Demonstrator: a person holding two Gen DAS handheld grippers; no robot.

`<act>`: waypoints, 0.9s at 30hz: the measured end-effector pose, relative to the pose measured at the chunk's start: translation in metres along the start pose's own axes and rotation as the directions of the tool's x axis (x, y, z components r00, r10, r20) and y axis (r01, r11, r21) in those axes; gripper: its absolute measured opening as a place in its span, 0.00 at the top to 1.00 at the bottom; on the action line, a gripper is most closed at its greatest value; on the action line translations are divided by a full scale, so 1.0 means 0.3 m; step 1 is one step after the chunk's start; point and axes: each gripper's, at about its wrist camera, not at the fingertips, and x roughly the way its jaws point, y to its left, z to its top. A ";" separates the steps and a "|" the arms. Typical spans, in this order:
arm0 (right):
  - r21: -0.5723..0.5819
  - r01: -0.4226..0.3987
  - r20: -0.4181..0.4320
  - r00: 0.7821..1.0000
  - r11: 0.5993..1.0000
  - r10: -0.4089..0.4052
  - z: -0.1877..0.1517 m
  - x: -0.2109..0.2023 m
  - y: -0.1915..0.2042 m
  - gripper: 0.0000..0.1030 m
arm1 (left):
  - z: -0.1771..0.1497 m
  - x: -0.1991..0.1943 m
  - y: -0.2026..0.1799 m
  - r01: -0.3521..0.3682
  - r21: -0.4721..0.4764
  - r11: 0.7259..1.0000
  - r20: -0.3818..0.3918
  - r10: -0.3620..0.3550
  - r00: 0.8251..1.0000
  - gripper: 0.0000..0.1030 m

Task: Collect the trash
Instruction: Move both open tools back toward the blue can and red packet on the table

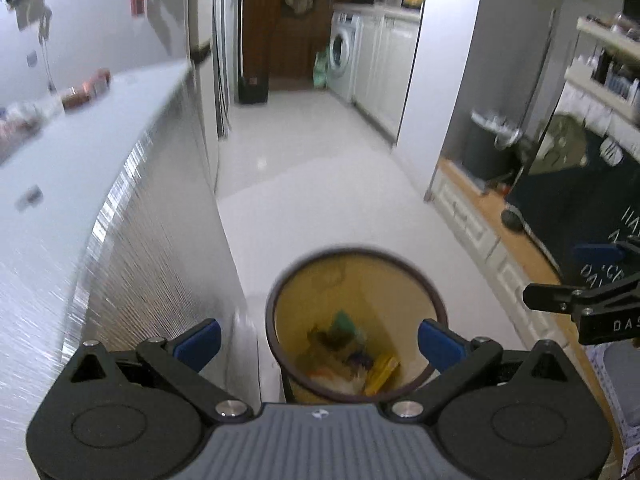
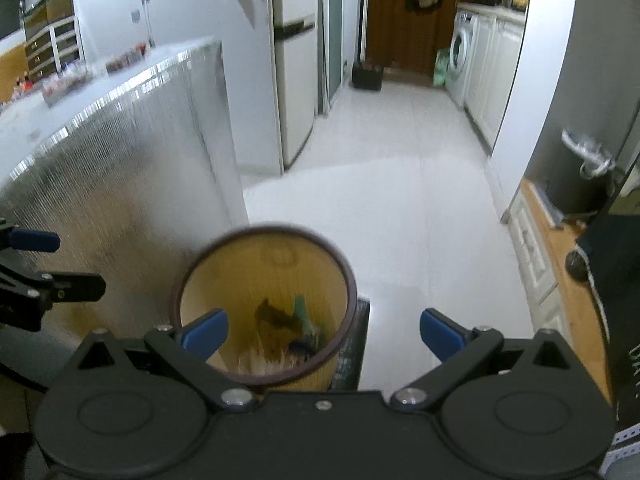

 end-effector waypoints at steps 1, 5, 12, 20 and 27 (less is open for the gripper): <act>0.001 0.000 0.021 1.000 1.000 0.000 0.013 -0.027 -0.003 0.00 | 0.010 -0.028 0.002 -0.003 0.000 1.000 0.022 0.003 1.000 0.00; 0.000 -0.012 0.109 0.994 1.000 0.012 0.068 -0.122 0.015 0.00 | 0.057 -0.143 0.020 -0.029 0.007 1.000 0.114 0.028 0.993 0.00; -0.033 -0.063 0.250 0.966 0.997 0.069 0.181 -0.245 0.103 0.00 | 0.121 -0.298 0.102 -0.098 0.009 0.995 0.230 0.093 0.969 0.00; -0.126 -0.135 0.321 0.932 0.983 0.169 0.318 -0.258 0.295 0.00 | 0.172 -0.381 0.271 -0.185 -0.020 0.982 0.270 0.184 0.945 0.00; -0.206 -0.190 0.354 0.900 0.960 0.255 0.483 -0.215 0.492 0.00 | 0.249 -0.427 0.455 -0.261 -0.040 0.965 0.291 0.261 0.920 0.00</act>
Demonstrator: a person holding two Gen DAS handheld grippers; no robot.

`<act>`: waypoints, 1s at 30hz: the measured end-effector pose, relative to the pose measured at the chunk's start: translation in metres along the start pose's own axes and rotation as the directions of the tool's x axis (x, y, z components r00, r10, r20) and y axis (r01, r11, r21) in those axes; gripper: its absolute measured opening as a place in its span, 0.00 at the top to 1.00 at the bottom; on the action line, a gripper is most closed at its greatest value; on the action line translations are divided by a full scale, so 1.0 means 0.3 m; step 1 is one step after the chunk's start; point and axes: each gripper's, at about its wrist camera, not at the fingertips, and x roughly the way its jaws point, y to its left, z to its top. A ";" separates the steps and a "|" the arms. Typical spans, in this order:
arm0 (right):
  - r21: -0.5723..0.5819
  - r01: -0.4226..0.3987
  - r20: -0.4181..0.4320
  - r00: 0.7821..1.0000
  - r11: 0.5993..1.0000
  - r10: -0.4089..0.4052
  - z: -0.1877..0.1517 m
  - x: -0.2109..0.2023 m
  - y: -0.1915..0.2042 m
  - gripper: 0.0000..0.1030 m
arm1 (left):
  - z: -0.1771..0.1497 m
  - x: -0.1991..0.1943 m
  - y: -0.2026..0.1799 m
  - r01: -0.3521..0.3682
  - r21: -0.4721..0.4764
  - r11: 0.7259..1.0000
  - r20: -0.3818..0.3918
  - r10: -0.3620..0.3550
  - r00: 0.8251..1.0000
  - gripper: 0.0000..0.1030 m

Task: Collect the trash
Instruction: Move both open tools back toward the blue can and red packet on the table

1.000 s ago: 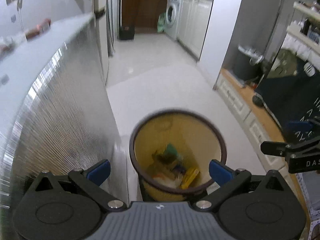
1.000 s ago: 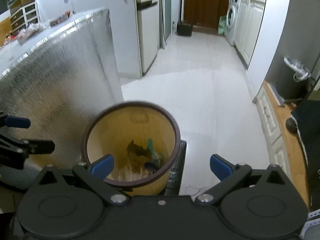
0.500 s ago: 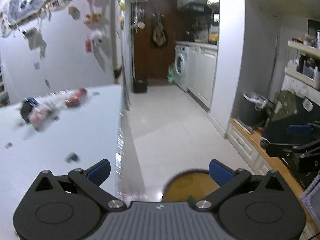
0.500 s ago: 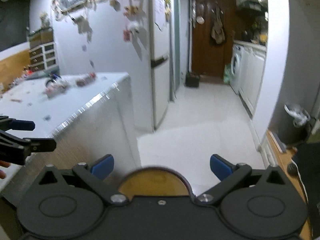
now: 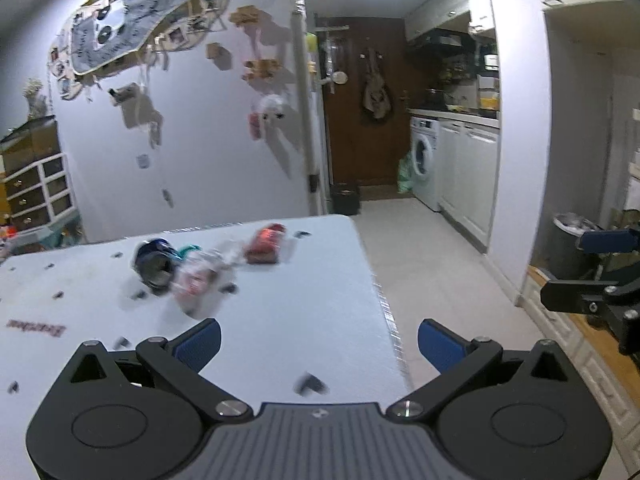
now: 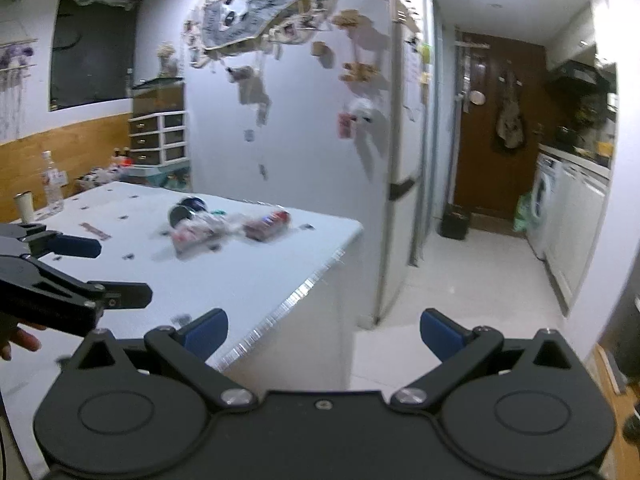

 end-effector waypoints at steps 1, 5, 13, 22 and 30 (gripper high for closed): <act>-0.010 -0.010 0.007 1.000 1.000 0.010 0.021 0.021 0.019 0.00 | 0.015 0.011 0.028 -0.003 -0.001 1.000 0.002 0.003 1.000 0.00; -0.050 -0.036 0.030 0.999 0.998 0.038 0.112 0.091 0.082 0.00 | 0.079 0.063 0.135 -0.038 -0.010 0.999 0.013 0.038 0.999 0.00; -0.073 -0.064 0.076 0.995 0.995 0.069 0.296 0.246 0.137 0.00 | 0.191 0.206 0.319 -0.073 -0.062 0.995 0.044 0.076 0.996 0.00; -0.112 -0.109 0.136 0.983 0.988 0.124 0.407 0.462 0.151 0.00 | 0.234 0.448 0.441 -0.048 -0.079 0.996 0.044 0.052 0.998 0.00; -0.105 -0.152 0.114 0.980 0.983 0.164 0.446 0.721 0.132 0.00 | 0.155 0.681 0.518 -0.029 -0.133 0.991 0.069 0.039 0.997 0.01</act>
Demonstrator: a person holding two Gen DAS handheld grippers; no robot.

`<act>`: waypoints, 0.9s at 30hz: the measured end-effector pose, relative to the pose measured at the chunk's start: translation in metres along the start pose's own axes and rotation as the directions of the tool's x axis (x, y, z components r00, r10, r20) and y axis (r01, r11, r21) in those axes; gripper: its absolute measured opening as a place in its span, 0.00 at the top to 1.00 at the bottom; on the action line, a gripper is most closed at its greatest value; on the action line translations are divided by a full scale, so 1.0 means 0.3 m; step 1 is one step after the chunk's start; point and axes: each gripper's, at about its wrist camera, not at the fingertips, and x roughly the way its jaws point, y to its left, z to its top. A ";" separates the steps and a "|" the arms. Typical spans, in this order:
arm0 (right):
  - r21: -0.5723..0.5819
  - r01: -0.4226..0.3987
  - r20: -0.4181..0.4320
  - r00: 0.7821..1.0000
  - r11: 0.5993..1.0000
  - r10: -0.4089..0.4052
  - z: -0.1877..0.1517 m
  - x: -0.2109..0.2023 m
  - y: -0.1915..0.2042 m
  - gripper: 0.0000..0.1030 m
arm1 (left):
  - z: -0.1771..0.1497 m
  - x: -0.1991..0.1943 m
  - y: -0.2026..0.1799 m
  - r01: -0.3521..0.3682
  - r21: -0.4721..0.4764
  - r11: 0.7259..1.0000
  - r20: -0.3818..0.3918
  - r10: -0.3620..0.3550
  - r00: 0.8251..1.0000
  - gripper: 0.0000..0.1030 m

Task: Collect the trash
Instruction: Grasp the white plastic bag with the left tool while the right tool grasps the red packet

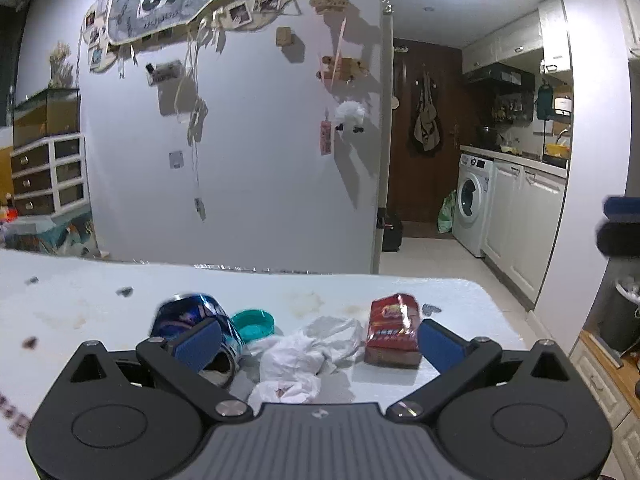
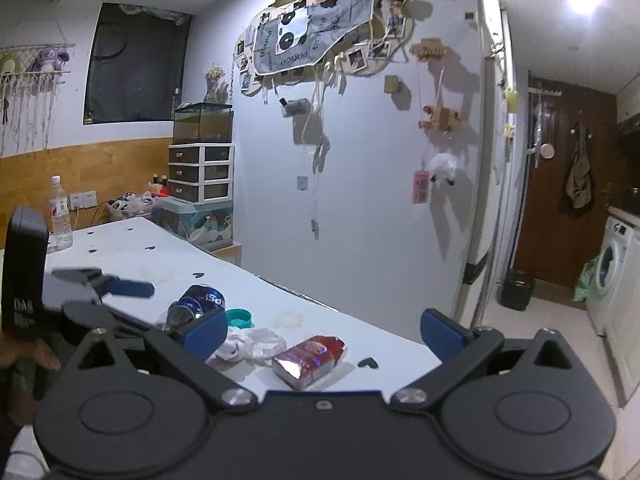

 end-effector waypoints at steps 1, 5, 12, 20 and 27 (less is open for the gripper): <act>0.003 -0.007 -0.002 1.000 1.000 0.007 0.000 0.030 -0.007 0.00 | -0.013 0.026 0.009 0.008 0.009 1.000 -0.022 -0.008 1.000 0.04; 0.007 -0.056 -0.015 0.998 0.998 0.056 -0.013 0.148 -0.043 0.00 | -0.038 0.068 0.053 0.005 0.011 1.000 -0.058 -0.005 0.998 0.11; 0.078 -0.098 -0.039 0.994 0.992 0.101 -0.028 0.379 -0.111 0.00 | -0.061 0.094 0.081 0.051 0.004 0.999 -0.109 -0.050 0.993 0.22; 0.275 -0.177 -0.141 0.965 0.945 0.222 -0.074 0.635 -0.170 0.00 | -0.085 0.129 0.095 0.063 0.001 0.998 -0.158 -0.063 0.986 0.35; 0.341 -0.182 -0.216 0.940 0.922 0.265 -0.146 0.780 -0.171 0.00 | -0.098 0.142 0.106 0.055 -0.010 0.998 -0.166 -0.056 0.984 0.35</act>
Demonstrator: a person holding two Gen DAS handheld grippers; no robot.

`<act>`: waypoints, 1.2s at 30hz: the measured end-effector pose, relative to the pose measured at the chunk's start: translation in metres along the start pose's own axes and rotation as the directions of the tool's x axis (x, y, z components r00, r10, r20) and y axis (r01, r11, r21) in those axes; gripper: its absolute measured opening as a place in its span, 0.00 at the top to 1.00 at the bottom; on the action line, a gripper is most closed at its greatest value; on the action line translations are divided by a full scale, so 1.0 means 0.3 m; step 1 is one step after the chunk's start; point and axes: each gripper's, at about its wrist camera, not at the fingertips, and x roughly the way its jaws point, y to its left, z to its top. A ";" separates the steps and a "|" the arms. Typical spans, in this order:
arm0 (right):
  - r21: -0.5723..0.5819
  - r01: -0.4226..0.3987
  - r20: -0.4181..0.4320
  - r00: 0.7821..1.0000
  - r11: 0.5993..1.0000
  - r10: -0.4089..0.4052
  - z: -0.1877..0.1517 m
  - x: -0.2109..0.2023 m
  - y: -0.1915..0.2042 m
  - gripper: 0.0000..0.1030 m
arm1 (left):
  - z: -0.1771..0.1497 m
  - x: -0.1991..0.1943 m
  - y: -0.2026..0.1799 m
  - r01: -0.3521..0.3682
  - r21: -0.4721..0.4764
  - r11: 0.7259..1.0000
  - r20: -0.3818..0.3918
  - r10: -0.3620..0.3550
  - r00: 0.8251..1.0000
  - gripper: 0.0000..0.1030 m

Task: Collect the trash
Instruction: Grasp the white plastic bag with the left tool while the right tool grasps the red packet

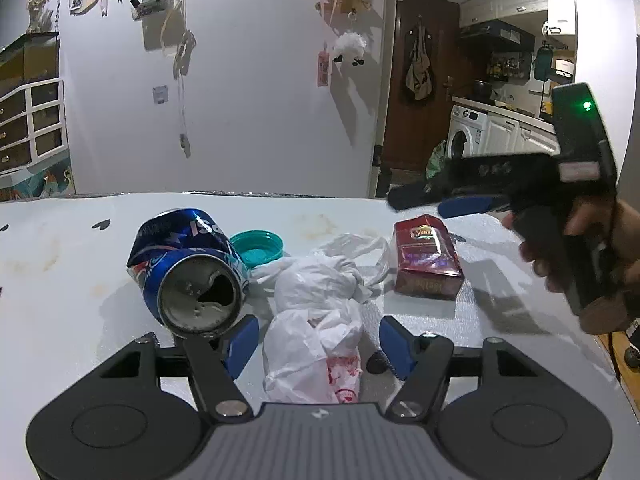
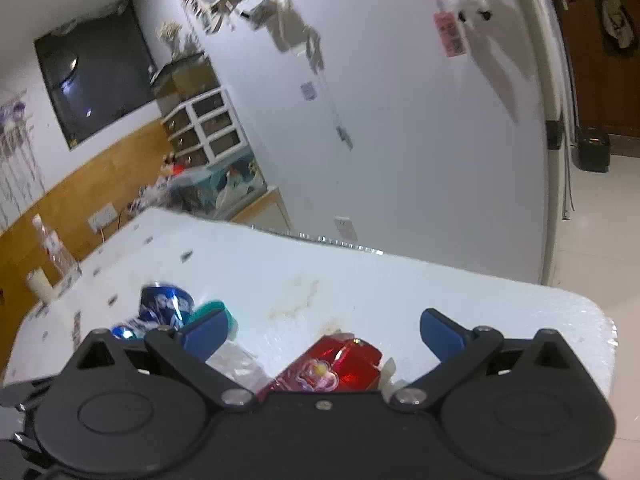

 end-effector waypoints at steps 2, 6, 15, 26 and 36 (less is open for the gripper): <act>-0.037 -0.003 -0.024 1.000 0.999 0.003 -0.009 0.030 0.011 0.00 | -0.003 0.004 0.006 -0.001 -0.003 1.000 0.000 0.001 1.000 0.40; -0.091 -0.082 -0.084 0.994 0.992 0.075 -0.026 0.048 0.045 0.03 | -0.009 0.016 0.017 0.010 -0.015 1.000 -0.009 -0.010 1.000 0.48; -0.262 -0.230 -0.249 0.955 0.937 0.164 -0.115 0.000 0.155 0.08 | -0.015 0.019 0.037 -0.001 -0.042 0.999 -0.004 0.001 1.000 0.62; -0.473 -0.341 -0.337 0.922 0.812 0.190 -0.209 -0.118 0.335 0.06 | -0.030 -0.009 0.078 -0.006 -0.113 0.994 0.015 0.007 1.000 0.63; -0.622 -0.403 -0.404 0.900 0.672 0.167 -0.331 -0.229 0.452 0.07 | -0.032 -0.023 0.076 -0.027 -0.120 0.992 0.015 0.029 0.999 0.63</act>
